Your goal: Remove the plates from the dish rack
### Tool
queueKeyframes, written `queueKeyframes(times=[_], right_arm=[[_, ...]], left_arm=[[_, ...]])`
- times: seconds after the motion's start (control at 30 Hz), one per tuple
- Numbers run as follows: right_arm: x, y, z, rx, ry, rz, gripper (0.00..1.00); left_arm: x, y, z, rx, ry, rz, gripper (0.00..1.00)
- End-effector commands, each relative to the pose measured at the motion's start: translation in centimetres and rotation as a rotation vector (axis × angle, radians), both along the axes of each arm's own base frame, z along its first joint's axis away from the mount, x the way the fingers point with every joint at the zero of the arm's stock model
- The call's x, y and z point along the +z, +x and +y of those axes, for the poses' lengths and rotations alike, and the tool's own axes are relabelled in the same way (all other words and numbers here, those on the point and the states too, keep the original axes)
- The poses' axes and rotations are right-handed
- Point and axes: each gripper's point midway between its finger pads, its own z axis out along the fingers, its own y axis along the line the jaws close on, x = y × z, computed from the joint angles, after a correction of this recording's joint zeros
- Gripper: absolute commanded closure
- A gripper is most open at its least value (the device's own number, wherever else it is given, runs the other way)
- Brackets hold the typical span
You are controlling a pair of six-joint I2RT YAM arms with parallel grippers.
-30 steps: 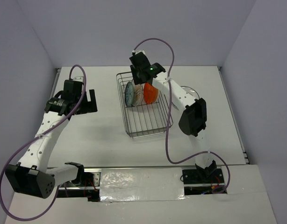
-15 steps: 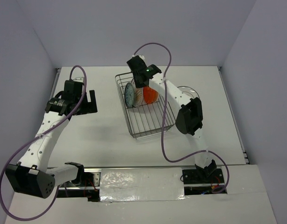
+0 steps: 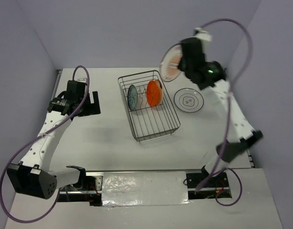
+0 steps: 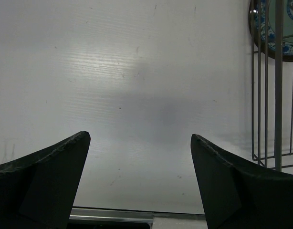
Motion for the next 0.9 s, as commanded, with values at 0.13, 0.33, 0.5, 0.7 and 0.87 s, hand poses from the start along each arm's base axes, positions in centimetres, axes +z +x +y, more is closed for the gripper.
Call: queueKeyframes(times=[0.13, 0.33, 0.5, 0.7, 0.87], right_arm=[[-5.8, -0.1, -16.9, -0.185, 0.43, -0.197, 1.0], [-13.4, 1.8, -20.1, -0.204, 0.493, -0.219, 1.0], [-17.4, 2.7, -21.0, -0.24, 0.598, -0.225, 1.0], [-24.1, 3.3, -20.8, -0.22, 0.694, -0.128, 0.93], [-27.3, 2.6, -19.4, -0.183, 0.721, -0.002, 0.72]], left_arm=[[5.4, 4.6, -3.8, -0.018, -0.097, -0.112, 0.0], [8.7, 6.9, -8.4, -0.078, -0.131, -0.148, 0.01], [11.0, 9.4, -12.8, -0.106, -0.177, -0.193, 0.01], [9.6, 12.4, -18.1, -0.163, -0.164, -0.179, 0.01], [7.2, 15.0, -19.6, -0.143, -0.04, -0.158, 0.04]])
